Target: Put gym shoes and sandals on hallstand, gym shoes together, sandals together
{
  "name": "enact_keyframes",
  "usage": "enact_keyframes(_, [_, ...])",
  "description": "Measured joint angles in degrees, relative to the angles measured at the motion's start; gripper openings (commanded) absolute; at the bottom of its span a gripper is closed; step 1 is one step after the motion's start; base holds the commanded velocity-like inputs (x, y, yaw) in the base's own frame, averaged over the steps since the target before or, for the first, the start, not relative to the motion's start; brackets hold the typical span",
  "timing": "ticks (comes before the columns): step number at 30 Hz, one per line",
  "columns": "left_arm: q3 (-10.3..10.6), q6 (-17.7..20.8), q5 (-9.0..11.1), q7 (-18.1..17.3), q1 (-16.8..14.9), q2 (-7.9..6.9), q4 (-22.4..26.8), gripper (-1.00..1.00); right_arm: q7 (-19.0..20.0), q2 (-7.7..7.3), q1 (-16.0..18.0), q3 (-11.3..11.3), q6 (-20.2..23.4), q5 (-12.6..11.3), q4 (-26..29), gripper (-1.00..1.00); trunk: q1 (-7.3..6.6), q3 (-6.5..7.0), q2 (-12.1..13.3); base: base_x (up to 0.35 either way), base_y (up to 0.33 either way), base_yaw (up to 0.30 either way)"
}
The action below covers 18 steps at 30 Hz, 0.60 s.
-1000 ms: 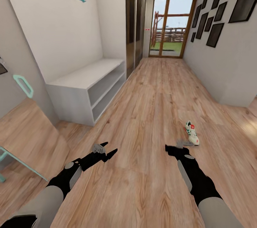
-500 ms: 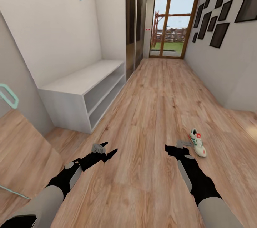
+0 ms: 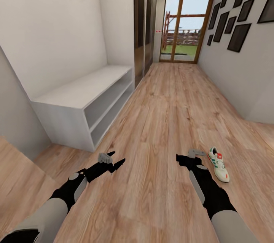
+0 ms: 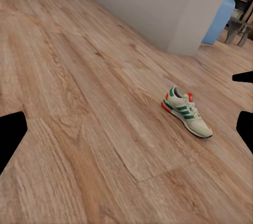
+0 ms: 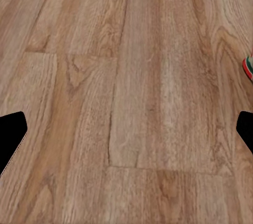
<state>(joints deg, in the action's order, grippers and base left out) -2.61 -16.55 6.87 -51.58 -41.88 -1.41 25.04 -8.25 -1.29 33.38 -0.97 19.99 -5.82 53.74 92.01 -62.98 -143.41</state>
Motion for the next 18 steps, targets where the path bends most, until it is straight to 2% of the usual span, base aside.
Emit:
enact_keyframes(8, [0.0,0.0,0.0,0.0,0.0,0.0,0.0,1.0,0.0,0.0,0.0,0.0,0.0,0.0,0.0,1.0,0.0,0.0,0.0,0.348,0.0,-0.028])
enact_keyframes(18, [0.0,0.0,0.0,0.0,0.0,0.01,0.0,1.0,0.0,0.0,0.0,0.0,0.0,0.0,0.0,1.0,0.0,0.0,0.0,0.348,0.0,-0.172])
